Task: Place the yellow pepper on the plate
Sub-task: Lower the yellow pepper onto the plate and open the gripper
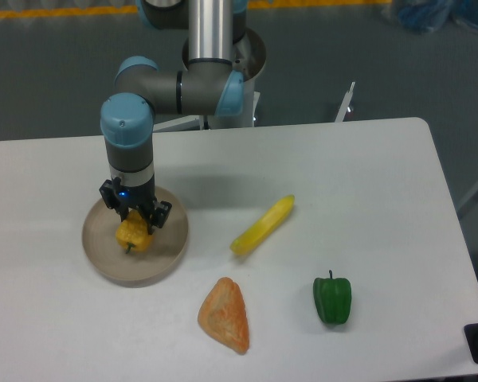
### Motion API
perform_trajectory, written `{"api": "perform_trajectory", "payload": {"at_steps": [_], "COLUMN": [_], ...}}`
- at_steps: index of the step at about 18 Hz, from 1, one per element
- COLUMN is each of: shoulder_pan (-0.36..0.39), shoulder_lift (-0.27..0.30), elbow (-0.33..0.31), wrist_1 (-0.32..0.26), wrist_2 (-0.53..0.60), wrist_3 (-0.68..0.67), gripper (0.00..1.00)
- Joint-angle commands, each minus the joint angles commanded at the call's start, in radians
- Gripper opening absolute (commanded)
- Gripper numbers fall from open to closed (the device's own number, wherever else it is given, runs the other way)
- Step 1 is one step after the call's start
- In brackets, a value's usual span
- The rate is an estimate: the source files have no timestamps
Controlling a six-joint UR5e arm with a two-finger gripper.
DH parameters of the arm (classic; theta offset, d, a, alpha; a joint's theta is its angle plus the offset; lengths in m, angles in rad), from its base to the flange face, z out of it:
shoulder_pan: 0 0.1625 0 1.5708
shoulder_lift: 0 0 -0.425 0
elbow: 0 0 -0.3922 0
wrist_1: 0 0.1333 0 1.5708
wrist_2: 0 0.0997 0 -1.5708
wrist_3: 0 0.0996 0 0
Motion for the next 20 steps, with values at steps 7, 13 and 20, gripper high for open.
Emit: {"api": "perform_trajectory", "payload": {"at_steps": [7, 13, 20], "shoulder_pan": [-0.003, -0.005, 0.000], "shoulder_lift": [-0.014, -0.020, 0.009], "elbow": [-0.002, -0.003, 0.000], "wrist_1": [-0.005, -0.003, -0.003], "wrist_2": [0.012, 0.012, 0.011], "wrist_3": [0.043, 0.042, 0.045], "gripper": [0.28, 0.48, 1.00]}}
